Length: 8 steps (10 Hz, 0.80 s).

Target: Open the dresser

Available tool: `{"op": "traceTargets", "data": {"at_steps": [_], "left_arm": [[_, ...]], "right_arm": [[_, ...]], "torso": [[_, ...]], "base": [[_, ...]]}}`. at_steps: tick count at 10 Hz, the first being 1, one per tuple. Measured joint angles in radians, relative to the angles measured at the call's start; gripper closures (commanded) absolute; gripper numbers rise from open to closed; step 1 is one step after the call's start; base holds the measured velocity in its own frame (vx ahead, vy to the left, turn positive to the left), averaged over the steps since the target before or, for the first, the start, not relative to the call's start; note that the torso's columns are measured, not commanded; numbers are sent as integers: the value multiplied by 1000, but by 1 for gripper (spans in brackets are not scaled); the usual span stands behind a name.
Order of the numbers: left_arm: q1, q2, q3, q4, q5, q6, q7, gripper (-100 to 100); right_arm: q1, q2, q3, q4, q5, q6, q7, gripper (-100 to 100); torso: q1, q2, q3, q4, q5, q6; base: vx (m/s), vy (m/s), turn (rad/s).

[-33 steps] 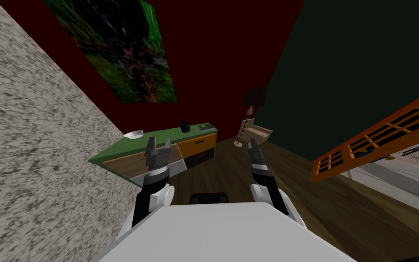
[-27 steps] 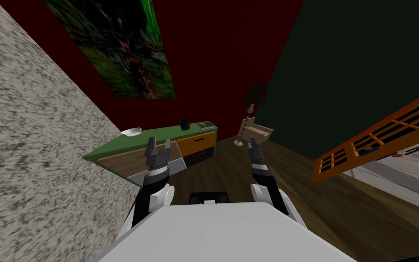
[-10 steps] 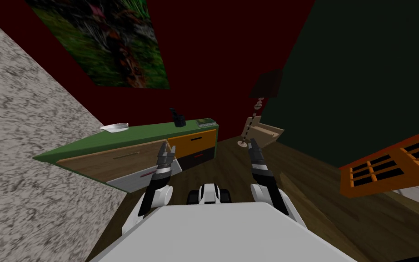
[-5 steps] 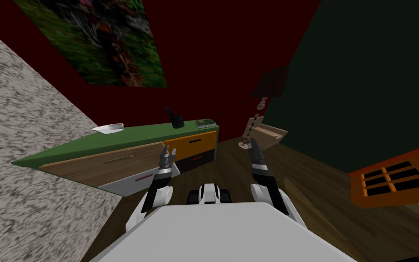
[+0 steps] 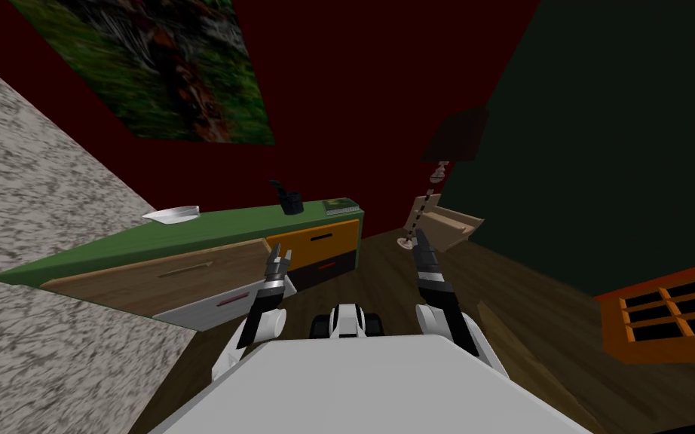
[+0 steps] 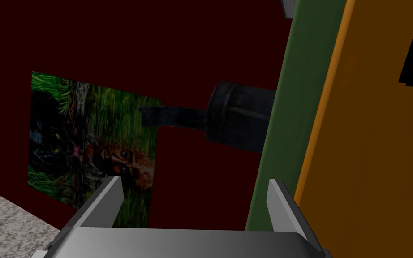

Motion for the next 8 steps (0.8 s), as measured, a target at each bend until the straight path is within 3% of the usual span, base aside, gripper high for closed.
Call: {"op": "traceTargets", "data": {"at_steps": [8], "left_arm": [[-60,-12,39,198,28,21,19,-100]], "right_arm": [[0,0,0,0,0,0,0,0]], "torso": [[3,0,0,0,1,0]], "base": [[129,-59,36]]}}
